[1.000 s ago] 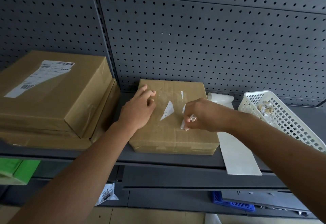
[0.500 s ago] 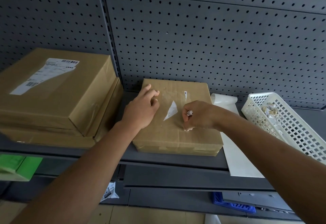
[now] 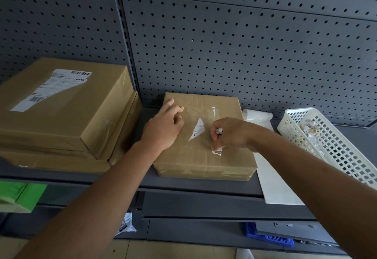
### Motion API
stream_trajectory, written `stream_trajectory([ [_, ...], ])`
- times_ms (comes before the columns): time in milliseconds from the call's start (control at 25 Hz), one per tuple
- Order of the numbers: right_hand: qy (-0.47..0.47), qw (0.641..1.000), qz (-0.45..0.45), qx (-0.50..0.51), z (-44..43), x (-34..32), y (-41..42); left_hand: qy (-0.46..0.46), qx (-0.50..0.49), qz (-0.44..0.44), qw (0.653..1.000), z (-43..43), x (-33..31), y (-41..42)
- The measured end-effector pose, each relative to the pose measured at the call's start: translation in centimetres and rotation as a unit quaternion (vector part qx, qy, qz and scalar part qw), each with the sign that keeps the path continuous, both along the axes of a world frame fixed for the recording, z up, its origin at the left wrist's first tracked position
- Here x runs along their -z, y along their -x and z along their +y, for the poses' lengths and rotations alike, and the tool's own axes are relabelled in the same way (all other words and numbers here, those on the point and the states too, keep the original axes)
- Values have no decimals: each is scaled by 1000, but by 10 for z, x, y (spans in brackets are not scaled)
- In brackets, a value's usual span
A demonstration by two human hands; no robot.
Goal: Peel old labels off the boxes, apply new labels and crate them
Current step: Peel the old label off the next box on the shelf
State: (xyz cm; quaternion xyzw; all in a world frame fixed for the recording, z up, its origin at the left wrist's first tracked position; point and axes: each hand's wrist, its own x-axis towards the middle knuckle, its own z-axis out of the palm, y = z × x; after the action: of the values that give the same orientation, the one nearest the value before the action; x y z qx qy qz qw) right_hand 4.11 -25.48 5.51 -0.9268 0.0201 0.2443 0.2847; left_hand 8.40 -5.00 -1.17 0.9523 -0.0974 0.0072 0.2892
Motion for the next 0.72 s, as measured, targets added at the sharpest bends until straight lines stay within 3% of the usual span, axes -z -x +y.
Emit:
stream_trajectory([
  [120,17,1000,5,-14,2,-1,-2,3,1,6,1000,0,1,1],
  [320,-116,993,-32,9,-7,-6,8,9,1,4,1000,2,1,-1],
  [440,-147,987,-68,-7,-12,-8,15,10,0,4,1000,2,0,-1],
  [720,-203,970,-110,73,-18,5,19,3,2,11,1000,2,-3,1],
])
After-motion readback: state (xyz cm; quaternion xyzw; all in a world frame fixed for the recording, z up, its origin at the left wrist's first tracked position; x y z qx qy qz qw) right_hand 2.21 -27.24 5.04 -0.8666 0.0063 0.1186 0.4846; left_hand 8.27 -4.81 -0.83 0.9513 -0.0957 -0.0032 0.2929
